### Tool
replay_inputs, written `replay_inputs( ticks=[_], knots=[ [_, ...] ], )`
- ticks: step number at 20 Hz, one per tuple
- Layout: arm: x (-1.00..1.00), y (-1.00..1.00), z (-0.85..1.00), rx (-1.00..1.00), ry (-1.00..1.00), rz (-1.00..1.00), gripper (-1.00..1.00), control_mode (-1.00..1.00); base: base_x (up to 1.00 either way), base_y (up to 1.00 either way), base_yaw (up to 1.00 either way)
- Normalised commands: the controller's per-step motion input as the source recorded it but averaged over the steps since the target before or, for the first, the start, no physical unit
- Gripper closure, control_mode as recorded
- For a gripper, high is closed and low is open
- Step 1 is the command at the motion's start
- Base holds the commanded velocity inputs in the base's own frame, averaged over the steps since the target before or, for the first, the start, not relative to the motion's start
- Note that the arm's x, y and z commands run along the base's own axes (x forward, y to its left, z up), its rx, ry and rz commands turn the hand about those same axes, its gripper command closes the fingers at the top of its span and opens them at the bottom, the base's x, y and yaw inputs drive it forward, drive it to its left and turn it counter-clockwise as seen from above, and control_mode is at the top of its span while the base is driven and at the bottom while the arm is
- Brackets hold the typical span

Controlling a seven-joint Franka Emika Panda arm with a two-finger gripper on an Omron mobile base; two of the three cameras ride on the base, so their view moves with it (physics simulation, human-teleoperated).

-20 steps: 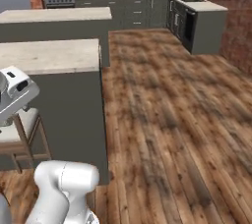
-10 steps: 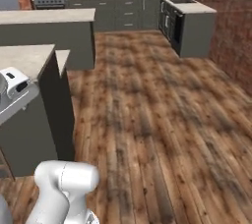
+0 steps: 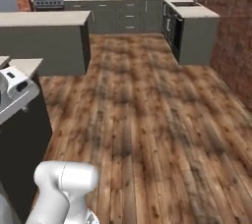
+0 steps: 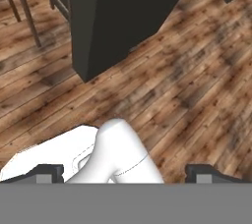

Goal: Open the fridge, grab two sodas, and place both sodas inside the bowl with ice on the dining counter.

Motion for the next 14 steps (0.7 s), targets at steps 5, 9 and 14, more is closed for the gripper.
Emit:
replay_inputs(
  ticks=[5,9,14],
  knots=[
    [0.00,0.00,0.00,0.00,0.00,0.00,-1.00,1.00,1.00,-0.30,0.35],
    [0.00,0.00,0.00,0.00,0.00,0.00,-1.00,1.00,1.00,-0.17,0.41],
    [0.00,0.00,0.00,0.00,0.00,0.00,-1.00,1.00,1.00,-0.19,0.43]
  ],
)
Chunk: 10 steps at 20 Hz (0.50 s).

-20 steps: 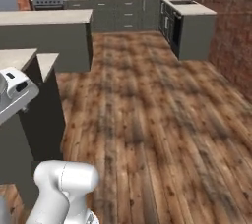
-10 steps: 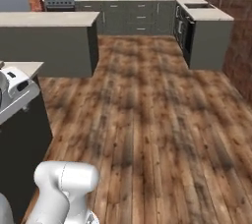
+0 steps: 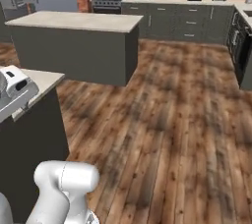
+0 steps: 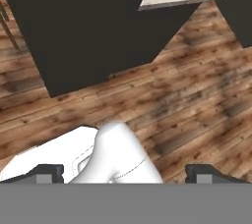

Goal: Open the fridge, grab two sodas, and place both sodas inside the bowl with ice on the dining counter.

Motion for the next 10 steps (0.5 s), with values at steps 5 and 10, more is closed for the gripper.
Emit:
replay_inputs(
  ticks=[5,10],
  knots=[
    [0.00,0.00,0.00,0.00,0.00,0.00,-1.00,1.00,1.00,-0.36,0.40],
    [0.00,0.00,0.00,0.00,0.00,0.00,-1.00,1.00,1.00,-0.42,0.38]
  ],
)
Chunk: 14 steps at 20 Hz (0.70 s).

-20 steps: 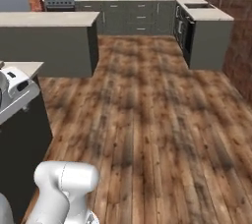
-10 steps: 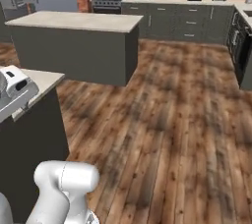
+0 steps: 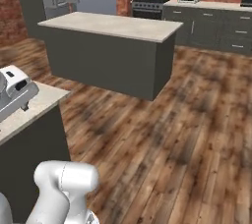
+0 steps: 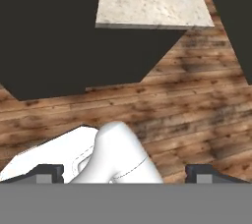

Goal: Open the fridge, grab two sodas, and place both sodas inside the bowl with ice on the dining counter.

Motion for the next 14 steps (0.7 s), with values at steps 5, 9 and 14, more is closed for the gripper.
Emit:
replay_inputs(
  ticks=[5,9,14],
  knots=[
    [0.00,0.00,0.00,0.00,0.00,0.00,-1.00,1.00,0.98,-0.59,0.32],
    [0.00,0.00,0.00,0.00,0.00,0.00,-1.00,1.00,1.00,-0.63,0.30],
    [0.00,0.00,0.00,0.00,0.00,0.00,-1.00,1.00,1.00,-0.62,0.28]
  ],
)
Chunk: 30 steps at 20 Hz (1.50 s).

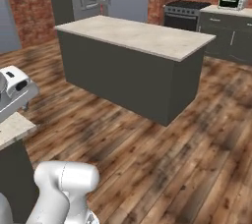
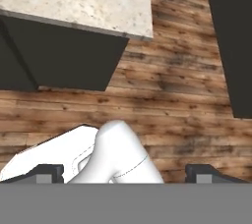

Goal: Open the fridge, grab two sodas, and place both sodas inside the bowl with ice on the dining counter.

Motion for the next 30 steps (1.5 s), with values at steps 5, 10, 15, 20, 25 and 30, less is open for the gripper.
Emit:
replay_inputs(
  ticks=[5,10,15,20,25,30],
  knots=[
    [0.00,0.00,0.00,0.00,0.00,0.00,-1.00,1.00,1.00,-0.59,0.27],
    [0.00,0.00,0.00,0.00,0.00,0.00,-1.00,1.00,1.00,-0.49,0.27],
    [0.00,0.00,0.00,0.00,0.00,0.00,-1.00,1.00,1.00,-0.25,0.28],
    [0.00,0.00,0.00,0.00,0.00,0.00,-1.00,1.00,1.00,-0.11,0.30],
    [0.00,0.00,0.00,0.00,0.00,0.00,-1.00,1.00,1.00,-0.06,0.28],
    [0.00,0.00,0.00,0.00,0.00,0.00,-1.00,1.00,1.00,0.00,0.22]
  ],
)
